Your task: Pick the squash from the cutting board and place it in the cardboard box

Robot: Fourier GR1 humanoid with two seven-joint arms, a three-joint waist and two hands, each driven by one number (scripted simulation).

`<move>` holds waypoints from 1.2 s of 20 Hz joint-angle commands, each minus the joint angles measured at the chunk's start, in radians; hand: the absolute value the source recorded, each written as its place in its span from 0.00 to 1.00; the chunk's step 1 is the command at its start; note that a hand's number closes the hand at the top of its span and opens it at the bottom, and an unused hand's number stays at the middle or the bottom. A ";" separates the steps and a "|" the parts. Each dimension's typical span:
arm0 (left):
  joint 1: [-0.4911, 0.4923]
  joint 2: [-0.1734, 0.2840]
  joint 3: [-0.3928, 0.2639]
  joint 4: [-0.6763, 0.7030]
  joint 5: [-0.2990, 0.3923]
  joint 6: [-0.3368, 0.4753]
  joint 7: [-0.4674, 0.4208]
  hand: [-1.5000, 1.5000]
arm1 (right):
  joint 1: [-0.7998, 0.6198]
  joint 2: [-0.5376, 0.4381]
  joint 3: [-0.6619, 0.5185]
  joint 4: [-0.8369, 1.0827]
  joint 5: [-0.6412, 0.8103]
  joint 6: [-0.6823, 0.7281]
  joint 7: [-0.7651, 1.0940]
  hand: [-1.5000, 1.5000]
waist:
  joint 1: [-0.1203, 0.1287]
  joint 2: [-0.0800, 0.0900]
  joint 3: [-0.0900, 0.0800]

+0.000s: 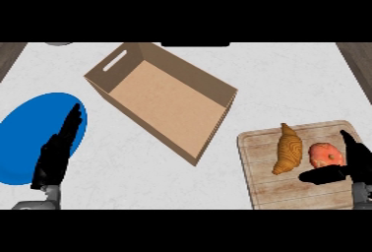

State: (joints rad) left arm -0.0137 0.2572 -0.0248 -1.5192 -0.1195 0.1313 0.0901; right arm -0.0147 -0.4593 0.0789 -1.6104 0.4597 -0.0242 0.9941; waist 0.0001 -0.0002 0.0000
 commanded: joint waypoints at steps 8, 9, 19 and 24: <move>0.043 -0.029 0.035 -0.009 -0.012 -0.040 -0.036 0.50 | 0.015 0.052 -0.006 0.050 0.151 -0.010 -0.071 1.00 | 0.000 0.000 0.000; 0.059 -0.066 -0.021 -0.065 -0.062 0.002 -0.001 0.50 | 0.005 0.052 0.008 0.073 0.198 -0.039 -0.069 1.00 | 0.002 0.000 0.000; -0.017 -0.025 -0.010 -0.030 -0.025 -0.083 -0.010 0.50 | -0.254 -0.112 0.254 0.084 0.262 0.194 -0.510 1.00 | 0.120 0.023 0.001; -0.033 -0.030 0.017 0.002 -0.039 -0.049 -0.006 0.50 | -0.421 -0.137 0.248 0.272 0.268 0.170 -0.796 1.00 | 0.052 0.014 0.002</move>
State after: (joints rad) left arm -0.0264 0.2241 -0.0238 -1.5441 -0.1524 0.0727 0.0855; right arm -0.3151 -0.5791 0.3013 -1.4440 0.7185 0.1368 0.3879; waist 0.0694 0.0136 0.0004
